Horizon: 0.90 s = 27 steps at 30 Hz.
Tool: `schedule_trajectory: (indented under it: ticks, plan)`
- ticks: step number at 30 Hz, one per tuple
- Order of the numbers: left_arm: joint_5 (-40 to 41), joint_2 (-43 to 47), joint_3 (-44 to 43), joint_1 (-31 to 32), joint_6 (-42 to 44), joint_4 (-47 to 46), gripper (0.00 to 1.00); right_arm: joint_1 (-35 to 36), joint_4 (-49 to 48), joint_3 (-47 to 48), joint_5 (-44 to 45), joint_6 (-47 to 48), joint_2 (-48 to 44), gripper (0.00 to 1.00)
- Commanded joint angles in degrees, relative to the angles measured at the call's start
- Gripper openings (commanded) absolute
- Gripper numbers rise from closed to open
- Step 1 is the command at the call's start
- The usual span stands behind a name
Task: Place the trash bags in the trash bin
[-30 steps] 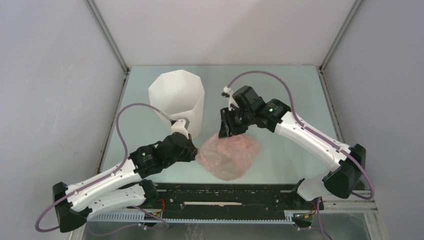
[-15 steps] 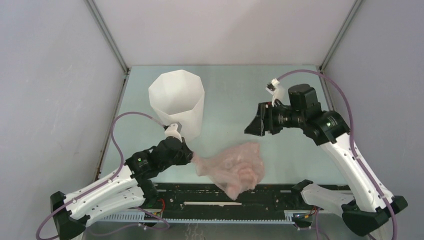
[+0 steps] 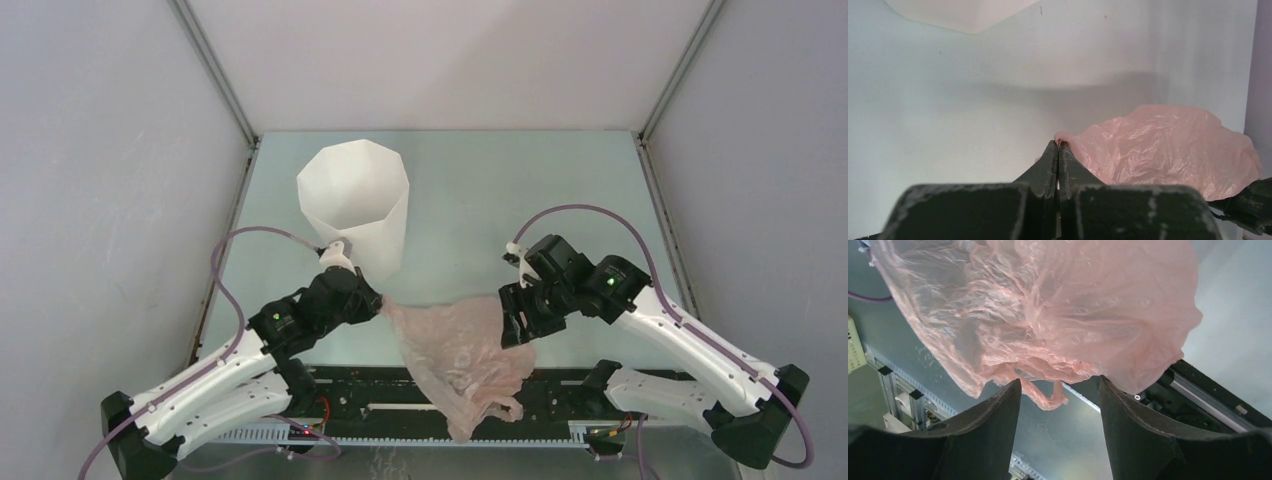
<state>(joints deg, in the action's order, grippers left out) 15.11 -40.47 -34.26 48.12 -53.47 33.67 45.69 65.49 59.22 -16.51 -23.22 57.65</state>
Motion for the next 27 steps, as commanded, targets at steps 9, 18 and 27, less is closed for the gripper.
schedule_trajectory:
  ticks: [9, 18, 27]
  plan:
    - [-8.17, -11.3, -25.98, -0.02, 14.2, -9.1, 0.0, -7.88, -19.52, -10.26, -0.62, -8.99, -0.46, 0.7]
    - [-21.21, -34.39, -51.71, 3.33, 19.56, -11.85, 0.0, -29.55, -21.4, -1.38, -8.88, -1.34, 7.21, 0.69]
    - [-31.58, -49.87, -68.15, -7.58, 13.34, -18.42, 0.0, -37.21, -12.83, -1.32, -5.38, 1.09, -1.42, 0.7]
